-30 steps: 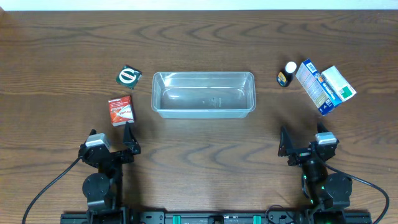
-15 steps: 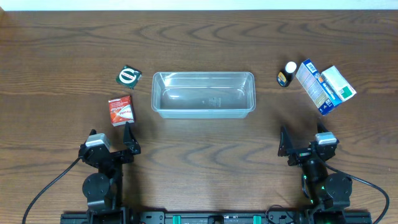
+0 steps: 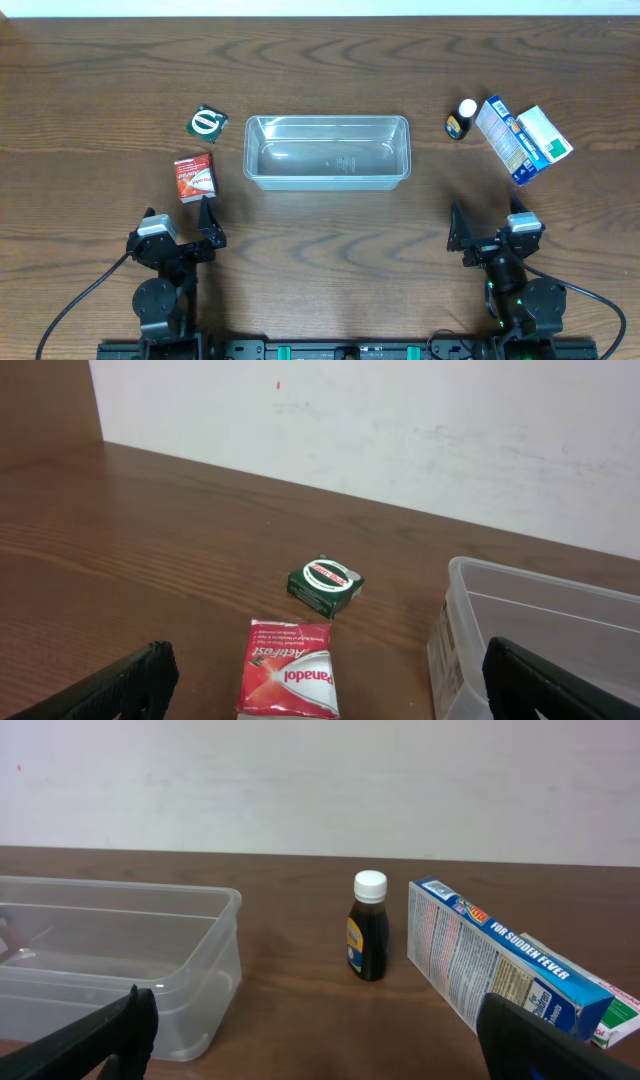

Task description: Pack container

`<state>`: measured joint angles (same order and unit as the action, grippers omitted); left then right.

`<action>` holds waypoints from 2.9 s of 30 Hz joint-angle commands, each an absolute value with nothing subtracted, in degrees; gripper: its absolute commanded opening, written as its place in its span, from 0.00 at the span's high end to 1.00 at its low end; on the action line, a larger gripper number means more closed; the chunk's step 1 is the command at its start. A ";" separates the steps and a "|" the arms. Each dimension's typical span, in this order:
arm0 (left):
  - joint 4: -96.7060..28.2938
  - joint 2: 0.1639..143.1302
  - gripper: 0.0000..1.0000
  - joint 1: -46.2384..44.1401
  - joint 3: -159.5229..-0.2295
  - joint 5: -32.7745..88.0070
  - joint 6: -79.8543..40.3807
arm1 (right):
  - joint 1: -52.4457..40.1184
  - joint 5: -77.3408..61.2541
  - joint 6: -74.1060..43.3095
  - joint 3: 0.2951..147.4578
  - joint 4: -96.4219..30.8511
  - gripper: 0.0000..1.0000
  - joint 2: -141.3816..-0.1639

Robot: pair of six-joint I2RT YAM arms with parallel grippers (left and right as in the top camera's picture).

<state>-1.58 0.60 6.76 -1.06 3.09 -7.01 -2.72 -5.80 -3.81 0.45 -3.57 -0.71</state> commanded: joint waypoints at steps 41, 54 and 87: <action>-3.84 0.34 0.02 7.07 -0.23 3.46 -6.04 | -1.78 -6.46 -3.11 0.32 -3.68 0.01 -0.32; -3.84 0.34 0.02 7.05 -0.23 3.46 -6.04 | -1.78 -6.46 -3.11 0.32 -3.66 0.01 -0.32; -3.84 0.34 0.02 7.07 -0.23 3.46 -6.04 | 7.29 -9.56 2.57 53.47 -40.23 0.01 -51.33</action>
<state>-1.67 0.58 6.74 -1.13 3.07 -6.98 5.34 -8.10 -4.58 44.51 -36.69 -41.91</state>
